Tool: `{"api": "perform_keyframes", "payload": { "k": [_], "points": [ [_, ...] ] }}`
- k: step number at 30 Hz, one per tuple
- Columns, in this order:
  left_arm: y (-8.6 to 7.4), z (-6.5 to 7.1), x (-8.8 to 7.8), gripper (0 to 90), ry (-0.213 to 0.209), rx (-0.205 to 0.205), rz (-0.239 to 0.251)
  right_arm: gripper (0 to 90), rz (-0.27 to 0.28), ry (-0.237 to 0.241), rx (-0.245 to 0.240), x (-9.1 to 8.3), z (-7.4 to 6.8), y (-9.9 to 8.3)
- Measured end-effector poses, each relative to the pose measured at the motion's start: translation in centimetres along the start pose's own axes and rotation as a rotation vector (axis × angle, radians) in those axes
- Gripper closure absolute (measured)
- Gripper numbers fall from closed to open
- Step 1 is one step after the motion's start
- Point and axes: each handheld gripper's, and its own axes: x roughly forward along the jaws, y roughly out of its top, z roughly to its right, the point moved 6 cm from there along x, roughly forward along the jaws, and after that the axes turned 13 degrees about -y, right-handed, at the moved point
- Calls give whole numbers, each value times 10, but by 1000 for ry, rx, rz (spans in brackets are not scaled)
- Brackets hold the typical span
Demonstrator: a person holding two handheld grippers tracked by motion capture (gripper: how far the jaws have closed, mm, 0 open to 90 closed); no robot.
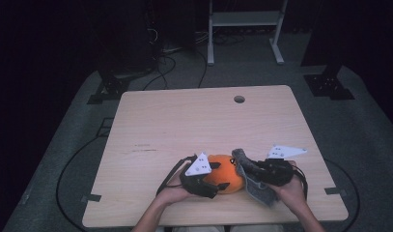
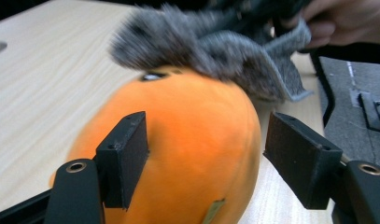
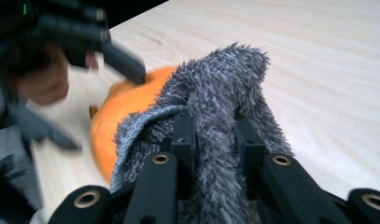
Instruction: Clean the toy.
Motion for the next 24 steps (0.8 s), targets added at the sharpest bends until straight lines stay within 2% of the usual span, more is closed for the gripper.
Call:
{"api": "perform_keyframes", "payload": {
  "k": [2, 4, 6, 9, 12, 15, 19, 24],
  "points": [
    [5, -3, 0, 258, 15, 10, 9, 735, 1, 17, -1, -4, 0, -6],
    [11, -8, 0, 231, 8, 7, 15, 734, -3, 35, -8, -7, -1, -10],
    [17, -12, 2, 228, -2, 25, 21, 734, -8, 51, -16, -9, -3, -11],
    [19, -21, 9, 235, -1, 32, -45, 732, -13, 68, -19, -11, -4, -13],
    [13, -27, 19, 235, -61, -22, -112, 731, -8, 90, 11, -14, -2, -16],
    [8, -27, 25, 224, -83, -49, -129, 729, 10, 111, 41, -20, 1, -17],
    [1, -20, 32, 263, -67, -41, -153, 727, 32, 104, 46, -30, 6, -18],
    [-1, -17, 33, 444, 4, -20, -155, 725, 79, 70, 96, -46, 21, -17]
  ]
}}
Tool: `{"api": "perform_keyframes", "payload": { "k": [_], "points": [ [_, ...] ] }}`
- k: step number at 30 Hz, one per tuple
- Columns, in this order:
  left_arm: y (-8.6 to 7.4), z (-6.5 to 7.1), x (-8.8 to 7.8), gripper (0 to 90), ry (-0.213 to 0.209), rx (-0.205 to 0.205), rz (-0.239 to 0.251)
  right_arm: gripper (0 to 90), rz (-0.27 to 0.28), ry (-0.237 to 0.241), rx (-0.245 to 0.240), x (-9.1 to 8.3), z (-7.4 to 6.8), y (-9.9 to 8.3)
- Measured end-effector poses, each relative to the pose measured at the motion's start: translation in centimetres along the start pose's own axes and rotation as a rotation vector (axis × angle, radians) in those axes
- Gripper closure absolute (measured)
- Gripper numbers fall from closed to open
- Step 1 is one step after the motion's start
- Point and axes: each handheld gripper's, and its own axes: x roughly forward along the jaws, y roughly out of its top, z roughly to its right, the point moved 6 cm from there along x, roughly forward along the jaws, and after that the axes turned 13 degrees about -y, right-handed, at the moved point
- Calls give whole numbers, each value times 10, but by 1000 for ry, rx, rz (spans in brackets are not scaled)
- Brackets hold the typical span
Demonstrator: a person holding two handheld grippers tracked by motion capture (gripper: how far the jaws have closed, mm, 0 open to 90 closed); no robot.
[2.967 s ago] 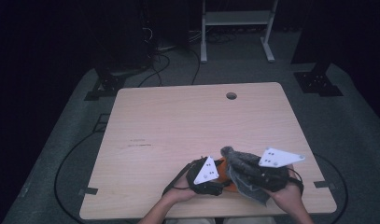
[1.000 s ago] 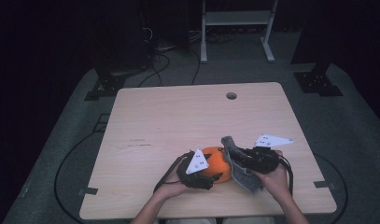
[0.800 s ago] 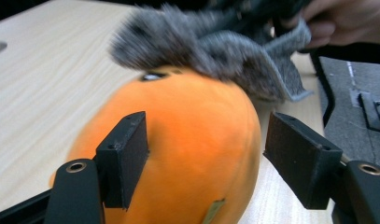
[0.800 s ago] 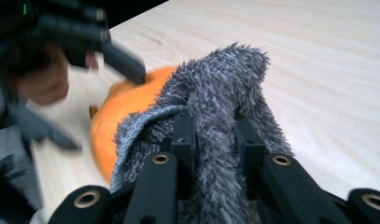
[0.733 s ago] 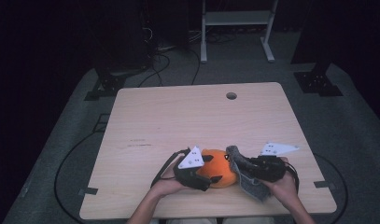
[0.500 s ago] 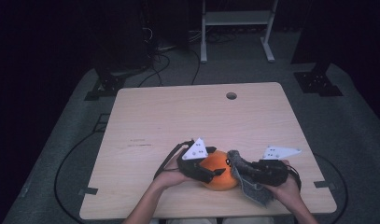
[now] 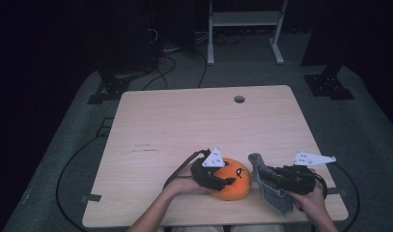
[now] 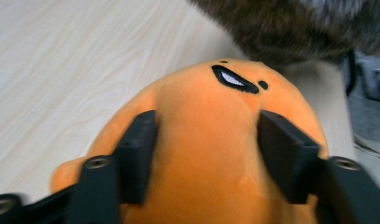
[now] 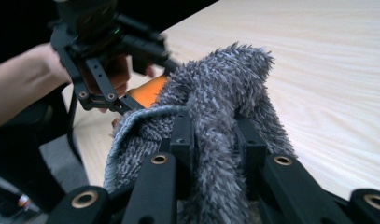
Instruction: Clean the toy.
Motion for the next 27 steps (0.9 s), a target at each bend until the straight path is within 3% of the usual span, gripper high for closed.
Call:
{"api": "perform_keyframes", "payload": {
  "k": [2, 8, 10, 14, 18, 21, 27],
  "points": [
    [1, 2, -1, 493, 20, 7, -1, 721, 7, -24, 9, -6, 6, 0],
    [10, 1, -13, 547, 36, -4, 58, 710, 5, -178, -3, -22, 34, -5],
    [13, 0, -16, 549, 50, 1, 67, 699, -14, -237, -20, -23, 43, -8],
    [15, -10, -23, 549, 89, -5, 72, 639, -51, -309, -16, -17, 59, -15],
    [16, -23, -29, 549, 123, -19, 70, 561, -73, -344, -11, -8, 70, -20],
    [18, -32, -31, 549, 145, -31, 82, 511, -56, -339, -7, -5, 71, -17],
    [25, -50, -38, 545, 204, -38, 99, 493, -45, -323, -14, -3, 69, -16]
  ]
}}
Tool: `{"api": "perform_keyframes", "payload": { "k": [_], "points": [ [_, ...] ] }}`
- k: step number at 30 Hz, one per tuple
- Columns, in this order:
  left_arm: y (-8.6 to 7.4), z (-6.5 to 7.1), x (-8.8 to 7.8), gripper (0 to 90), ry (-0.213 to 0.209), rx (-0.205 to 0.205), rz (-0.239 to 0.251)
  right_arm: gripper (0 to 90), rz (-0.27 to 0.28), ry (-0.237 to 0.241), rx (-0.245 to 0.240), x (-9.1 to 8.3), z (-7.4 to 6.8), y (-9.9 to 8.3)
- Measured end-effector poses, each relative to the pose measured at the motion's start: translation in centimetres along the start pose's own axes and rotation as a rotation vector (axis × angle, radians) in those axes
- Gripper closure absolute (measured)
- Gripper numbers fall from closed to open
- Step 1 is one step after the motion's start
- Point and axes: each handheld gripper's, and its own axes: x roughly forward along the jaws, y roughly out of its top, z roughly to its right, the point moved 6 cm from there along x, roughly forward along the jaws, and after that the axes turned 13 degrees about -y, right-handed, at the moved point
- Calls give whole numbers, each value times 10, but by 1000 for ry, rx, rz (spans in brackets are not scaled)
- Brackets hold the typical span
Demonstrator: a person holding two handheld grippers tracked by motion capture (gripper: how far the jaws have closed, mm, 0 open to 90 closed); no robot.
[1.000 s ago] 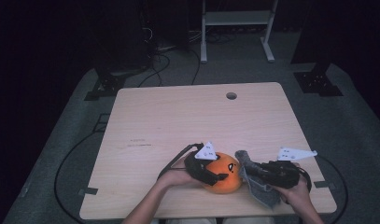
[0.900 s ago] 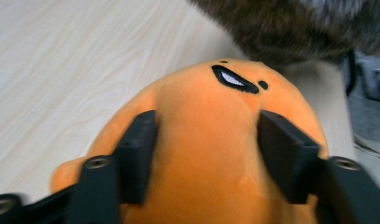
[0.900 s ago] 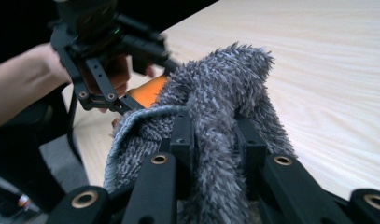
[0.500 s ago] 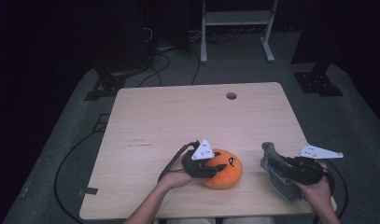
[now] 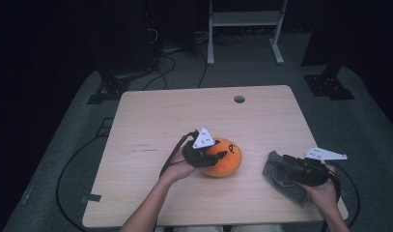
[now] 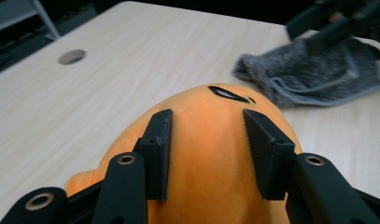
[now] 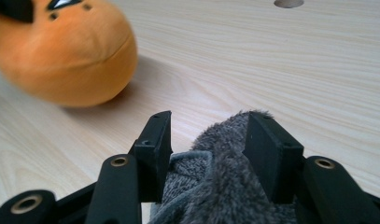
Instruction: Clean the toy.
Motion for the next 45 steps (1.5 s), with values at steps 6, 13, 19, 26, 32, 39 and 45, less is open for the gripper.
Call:
{"api": "perform_keyframes", "payload": {
  "k": [6, 13, 19, 26, 32, 39, 45],
  "points": [
    [1, -15, 5, 520, 44, -26, 11, 473, 5, 20, 3, -1, -4, 0],
    [-2, -11, 5, 434, 26, -33, 13, 453, 15, 36, 3, -6, -8, 2],
    [2, -12, -8, 324, 45, -44, 42, 436, 11, 46, 5, -6, -9, 1],
    [-7, -16, -24, 223, 63, -62, 36, 426, 8, 51, 5, -6, -9, 0],
    [-17, -18, -39, 189, 54, -84, 46, 417, 9, 56, 17, -6, -9, -1],
    [-30, -17, -52, 177, 69, -88, 44, 413, -4, 57, -7, -4, -12, -2],
    [-40, -17, -62, 171, 89, -102, 52, 413, -12, 64, -7, -2, -13, -4]
  ]
}}
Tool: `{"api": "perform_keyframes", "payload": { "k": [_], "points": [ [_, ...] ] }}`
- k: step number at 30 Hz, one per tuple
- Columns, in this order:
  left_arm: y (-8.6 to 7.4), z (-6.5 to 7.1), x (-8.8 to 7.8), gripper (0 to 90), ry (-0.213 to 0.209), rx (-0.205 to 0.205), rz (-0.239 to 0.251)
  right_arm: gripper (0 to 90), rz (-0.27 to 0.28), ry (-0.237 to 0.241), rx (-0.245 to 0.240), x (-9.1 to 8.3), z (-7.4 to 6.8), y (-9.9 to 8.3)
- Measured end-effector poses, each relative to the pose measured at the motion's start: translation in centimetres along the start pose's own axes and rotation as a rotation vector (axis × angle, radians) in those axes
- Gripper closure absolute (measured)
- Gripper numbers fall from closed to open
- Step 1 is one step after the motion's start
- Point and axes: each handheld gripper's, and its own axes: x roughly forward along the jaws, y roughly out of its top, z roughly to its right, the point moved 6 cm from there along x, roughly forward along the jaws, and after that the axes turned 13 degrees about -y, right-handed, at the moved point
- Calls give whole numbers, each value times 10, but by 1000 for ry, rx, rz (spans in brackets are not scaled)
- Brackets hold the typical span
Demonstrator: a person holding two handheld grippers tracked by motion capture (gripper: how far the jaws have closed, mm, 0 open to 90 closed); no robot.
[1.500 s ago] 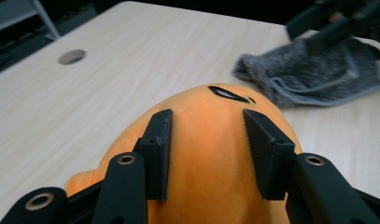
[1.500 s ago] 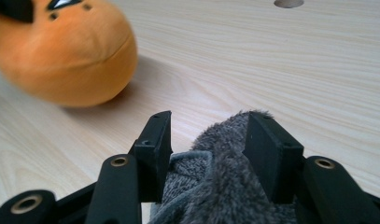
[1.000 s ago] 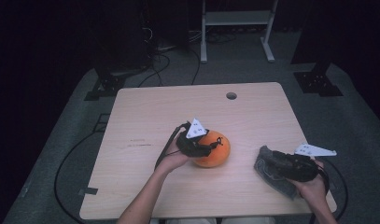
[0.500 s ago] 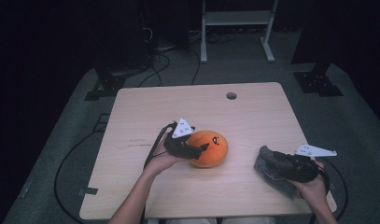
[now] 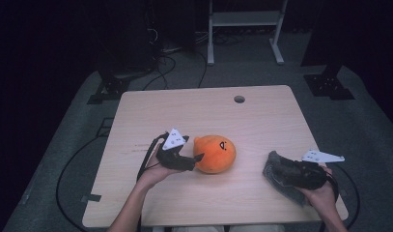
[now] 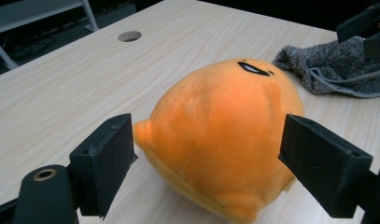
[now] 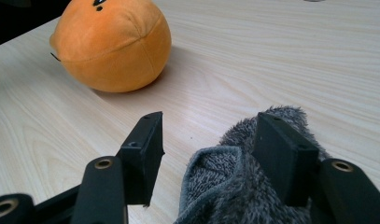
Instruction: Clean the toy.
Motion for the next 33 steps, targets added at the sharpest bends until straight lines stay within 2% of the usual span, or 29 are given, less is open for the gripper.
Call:
{"api": "perform_keyframes", "payload": {
  "k": [9, 13, 17, 25, 27, 30, 33],
  "points": [
    [-13, -2, -16, 152, 21, -20, -2, 400, 10, 2, 15, -3, 3, 0],
    [-24, 2, -19, 146, 19, -19, -28, 387, 27, -2, 38, -8, 5, 0],
    [-34, 6, -22, 137, 18, -27, -47, 384, 36, -12, 40, -12, 6, -1],
    [-55, 9, -35, 116, 38, -53, -50, 373, 45, -9, 44, -13, 7, -1],
    [-62, 10, -39, 111, 32, -77, -37, 372, 43, -16, 36, -13, 5, -2],
    [-73, 11, -41, 99, 56, -98, -22, 371, 37, -15, 28, -12, 3, -2],
    [-81, 11, -45, 99, 146, -95, 20, 371, 30, -6, 25, -10, 1, -3]
  ]
}}
